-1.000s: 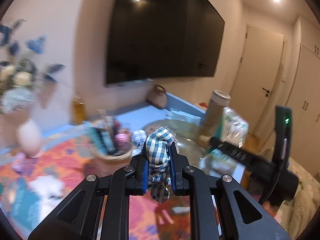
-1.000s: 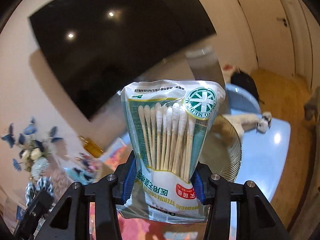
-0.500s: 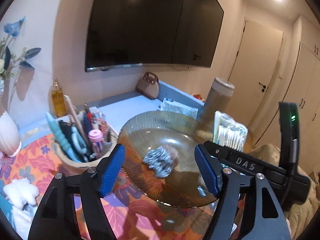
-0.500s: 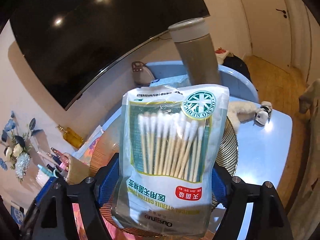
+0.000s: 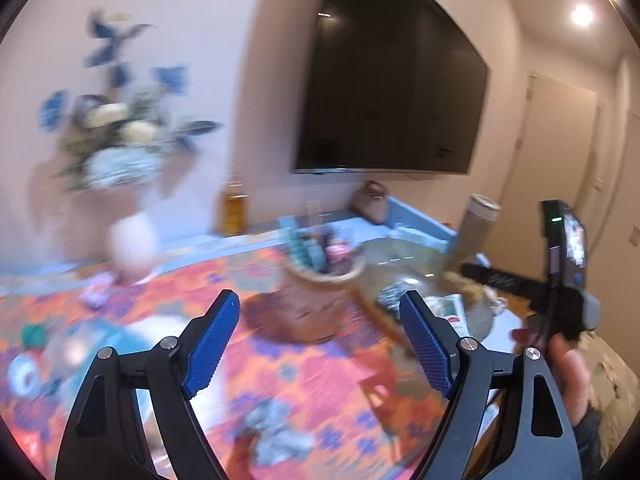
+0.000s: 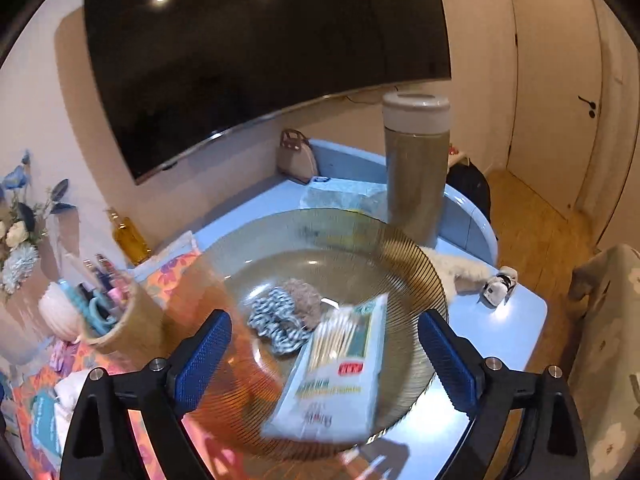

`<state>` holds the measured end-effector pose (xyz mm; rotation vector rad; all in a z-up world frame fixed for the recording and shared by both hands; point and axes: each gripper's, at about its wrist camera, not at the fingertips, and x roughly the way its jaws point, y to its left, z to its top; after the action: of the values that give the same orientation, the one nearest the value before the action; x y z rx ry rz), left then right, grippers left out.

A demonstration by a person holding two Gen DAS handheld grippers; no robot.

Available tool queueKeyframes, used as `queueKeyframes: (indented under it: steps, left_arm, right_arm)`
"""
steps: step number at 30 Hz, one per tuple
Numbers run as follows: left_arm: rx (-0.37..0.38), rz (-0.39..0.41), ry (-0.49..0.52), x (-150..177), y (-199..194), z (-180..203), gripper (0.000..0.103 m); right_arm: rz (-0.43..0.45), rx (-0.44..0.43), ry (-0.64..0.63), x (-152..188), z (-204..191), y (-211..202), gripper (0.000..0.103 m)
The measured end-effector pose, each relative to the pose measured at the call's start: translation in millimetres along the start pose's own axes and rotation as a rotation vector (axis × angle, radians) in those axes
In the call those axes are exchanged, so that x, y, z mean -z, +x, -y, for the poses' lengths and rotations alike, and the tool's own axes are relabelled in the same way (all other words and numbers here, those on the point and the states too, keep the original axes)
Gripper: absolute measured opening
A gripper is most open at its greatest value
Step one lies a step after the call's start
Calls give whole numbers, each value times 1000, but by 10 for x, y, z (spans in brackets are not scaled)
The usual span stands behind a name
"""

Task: Organize soft objects
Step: 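Open right tool to drop cotton-swab bag into glass bowl, then move left tool to pink soft pouch while right tool approaches white tissue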

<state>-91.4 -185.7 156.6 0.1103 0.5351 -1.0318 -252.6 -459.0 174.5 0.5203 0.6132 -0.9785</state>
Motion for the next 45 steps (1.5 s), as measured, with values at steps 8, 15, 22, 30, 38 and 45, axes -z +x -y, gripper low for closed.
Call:
queueKeyframes:
  steps: [8, 15, 22, 30, 38, 45]
  left_arm:
    - [-305, 32, -207, 495, -868, -1016, 81]
    - [-528, 18, -424, 887, -1431, -2135, 81]
    - [-564, -69, -446, 1241, -1506, -2650, 81]
    - [-741, -146, -218, 989, -1795, -2699, 81]
    - [-748, -43, -167, 747, -2437, -2681, 86]
    - [-524, -119, -302, 1311, -1236, -2699, 86]
  right_arm:
    - [-5, -306, -106, 580, -997, -519, 94]
    - [-101, -470, -351, 1315, -2155, -635, 94]
    - [-192, -570, -463, 1803, -2693, -610, 94]
    - [-153, -546, -541, 1883, -2864, -623, 94]
    - [-125, -520, -429, 1539, -2614, -444, 94]
    - [-156, -464, -350, 1350, -2232, -328, 94]
